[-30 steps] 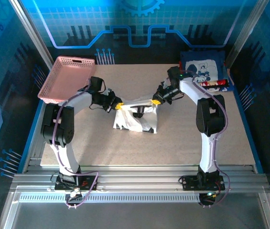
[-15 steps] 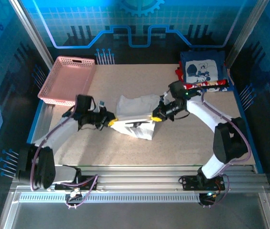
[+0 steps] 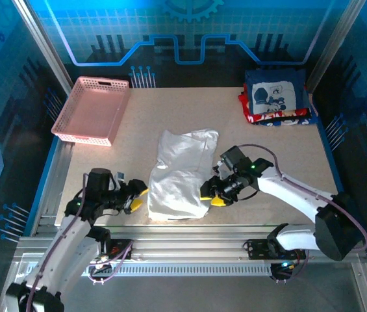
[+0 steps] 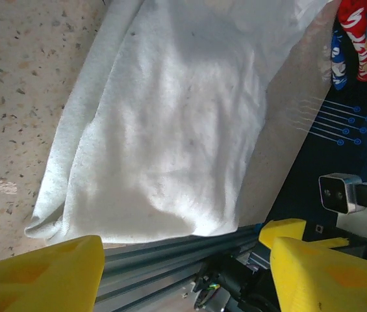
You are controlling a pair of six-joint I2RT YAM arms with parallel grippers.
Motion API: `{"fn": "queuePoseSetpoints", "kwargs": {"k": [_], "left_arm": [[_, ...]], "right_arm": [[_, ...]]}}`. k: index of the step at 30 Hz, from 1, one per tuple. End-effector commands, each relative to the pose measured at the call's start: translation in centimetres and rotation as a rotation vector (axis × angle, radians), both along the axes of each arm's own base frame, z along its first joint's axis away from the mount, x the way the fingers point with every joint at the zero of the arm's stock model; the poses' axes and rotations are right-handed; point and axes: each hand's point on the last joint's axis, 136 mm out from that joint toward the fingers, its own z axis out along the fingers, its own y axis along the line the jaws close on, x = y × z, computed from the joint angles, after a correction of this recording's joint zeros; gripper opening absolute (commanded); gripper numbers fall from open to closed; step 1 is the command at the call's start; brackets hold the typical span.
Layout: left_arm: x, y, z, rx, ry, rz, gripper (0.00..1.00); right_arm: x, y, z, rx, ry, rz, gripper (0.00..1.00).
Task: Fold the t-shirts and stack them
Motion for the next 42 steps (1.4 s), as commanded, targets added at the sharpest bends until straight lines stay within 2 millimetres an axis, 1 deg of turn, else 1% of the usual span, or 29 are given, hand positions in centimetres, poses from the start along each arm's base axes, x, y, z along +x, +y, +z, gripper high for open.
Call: {"fn": "queuePoseSetpoints", "kwargs": {"k": [1,3,5,6,8,10,12,14,15,18,20,23,24,25,27,29,30,32,33,34,35,37,38,39,40,42], "left_arm": [[0.1,0.9,0.0,0.031,0.034,0.068,0.71],[1.4,0.7,0.8,0.037,0.005,0.059,0.71],[3.0,0.4,1.2,0.059,-0.010,0.026,0.70],[4.0,-0.1,1.6,0.065,-0.019,-0.004,0.68],[6.0,-1.2,1.6,0.089,-0.013,-0.076,0.61],[7.6,-2.9,1.7,0.125,-0.016,-0.172,0.53],[9.1,-4.9,1.2,0.152,-0.013,-0.253,0.44],[10.3,-5.9,-0.3,0.151,0.029,-0.279,0.37],[10.8,-5.9,-1.5,0.164,0.064,-0.274,0.35],[12.8,-6.5,-3.9,0.181,0.101,-0.284,0.29],[14.5,-7.1,-5.0,0.190,0.110,-0.300,0.27],[17.5,-7.7,-6.6,0.196,0.117,-0.314,0.25],[18.3,-7.8,-7.7,0.204,0.134,-0.319,0.25],[19.2,-7.8,-8.1,0.209,0.137,-0.320,0.24],[22.0,-8.1,-8.4,0.204,0.115,-0.319,0.23],[24.5,-8.5,-7.8,0.184,0.079,-0.313,0.23],[25.9,-8.8,-7.0,0.168,0.046,-0.314,0.23],[27.8,-9.4,-5.2,0.139,-0.009,-0.315,0.24],[28.6,-9.6,-3.9,0.126,-0.043,-0.315,0.26],[29.0,-9.6,-2.8,0.116,-0.064,-0.313,0.28],[29.2,-9.6,-1.2,0.099,-0.091,-0.308,0.31],[28.6,-9.0,1.7,0.083,-0.141,-0.294,0.42],[27.9,-8.4,3.1,0.084,-0.160,-0.281,0.49],[27.2,-7.7,4.1,0.086,-0.171,-0.266,0.54],[26.4,-6.9,4.8,0.087,-0.174,-0.250,0.56],[24.4,-4.9,5.0,0.089,-0.148,-0.218,0.59]], "right_arm": [[1.6,-1.2,2.3,-0.020,-0.064,-0.027,0.66],[3.4,-1.8,3.2,-0.029,-0.106,-0.041,0.67],[5.5,-2.1,3.2,-0.035,-0.115,-0.047,0.65],[6.7,-2.1,2.9,-0.046,-0.113,-0.044,0.62],[8.7,-1.9,1.8,-0.092,-0.113,-0.020,0.56],[10.8,-1.2,0.6,-0.114,-0.108,0.000,0.49],[12.7,-0.6,-1.3,-0.152,-0.091,0.010,0.44],[13.9,-0.4,-3.6,-0.191,-0.044,0.006,0.36],[14.6,-0.4,-4.6,-0.215,-0.031,0.001,0.34],[16.7,-0.8,-7.3,-0.296,-0.008,-0.027,0.28],[18.4,-0.9,-8.2,-0.330,-0.005,-0.047,0.27],[21.2,-1.0,-9.0,-0.358,-0.014,-0.072,0.26],[22.3,-0.9,-9.2,-0.362,-0.017,-0.082,0.26],[23.2,-0.9,-9.3,-0.364,-0.020,-0.093,0.26],[25.9,-0.6,-9.1,-0.343,-0.057,-0.114,0.26],[28.5,-0.2,-8.4,-0.316,-0.106,-0.129,0.29],[29.6,0.1,-8.4,-0.301,-0.123,-0.128,0.30],[31.5,0.6,-7.2,-0.267,-0.173,-0.119,0.34],[32.0,0.6,-6.5,-0.262,-0.192,-0.113,0.36],[32.3,0.7,-5.6,-0.255,-0.209,-0.104,0.38],[32.5,0.6,-4.5,-0.246,-0.232,-0.093,0.41],[31.8,0.3,-2.2,-0.251,-0.271,-0.074,0.46],[30.9,0.0,-0.6,-0.252,-0.293,-0.070,0.50],[29.9,-0.4,0.2,-0.256,-0.296,-0.067,0.54],[29.0,-0.7,1.4,-0.254,-0.302,-0.073,0.57],[26.2,-1.4,2.2,-0.243,-0.266,-0.078,0.61]]}}
